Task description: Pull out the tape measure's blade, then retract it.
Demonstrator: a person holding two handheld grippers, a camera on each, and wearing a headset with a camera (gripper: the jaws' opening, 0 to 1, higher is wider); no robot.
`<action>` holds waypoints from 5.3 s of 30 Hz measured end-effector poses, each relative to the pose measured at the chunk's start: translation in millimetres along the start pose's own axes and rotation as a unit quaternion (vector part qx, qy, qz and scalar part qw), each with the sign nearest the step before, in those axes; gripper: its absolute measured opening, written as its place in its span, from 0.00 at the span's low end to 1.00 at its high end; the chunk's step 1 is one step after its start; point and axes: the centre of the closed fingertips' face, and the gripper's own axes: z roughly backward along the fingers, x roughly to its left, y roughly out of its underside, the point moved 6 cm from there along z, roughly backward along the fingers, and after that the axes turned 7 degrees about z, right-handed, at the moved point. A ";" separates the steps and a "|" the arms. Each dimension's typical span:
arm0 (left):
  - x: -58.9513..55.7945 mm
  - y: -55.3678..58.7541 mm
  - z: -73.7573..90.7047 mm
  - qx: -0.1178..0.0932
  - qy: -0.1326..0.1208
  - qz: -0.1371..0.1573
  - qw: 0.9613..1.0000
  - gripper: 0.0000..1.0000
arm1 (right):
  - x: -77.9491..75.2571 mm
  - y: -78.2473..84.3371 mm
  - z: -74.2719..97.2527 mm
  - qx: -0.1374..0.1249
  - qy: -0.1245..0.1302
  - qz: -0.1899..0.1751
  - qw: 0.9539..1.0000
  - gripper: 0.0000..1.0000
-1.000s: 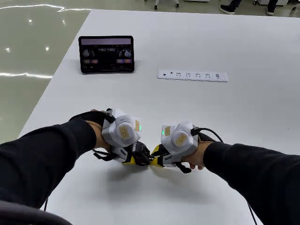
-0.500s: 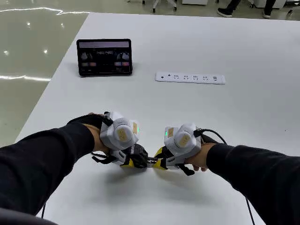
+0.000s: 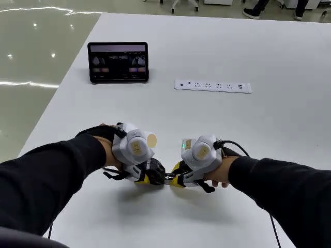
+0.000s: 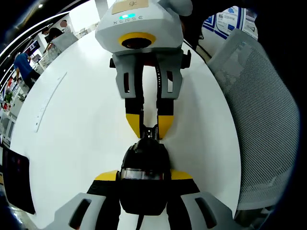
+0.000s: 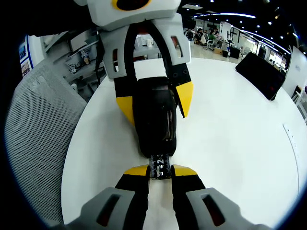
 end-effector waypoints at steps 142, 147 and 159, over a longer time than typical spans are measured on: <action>-0.4 1.0 -0.5 -0.010 -0.013 0.024 1.000 0.33 | 0.6 81.0 74.4 0.052 0.030 -0.008 0.998 0.10; -0.7 1.2 -0.4 -0.010 -0.013 0.025 1.000 0.33 | 1.2 83.9 77.1 0.053 0.032 -0.010 0.998 0.10; -0.6 0.8 -0.5 -0.011 -0.014 0.025 1.000 0.33 | 0.8 90.2 82.3 0.054 0.035 -0.014 0.998 0.10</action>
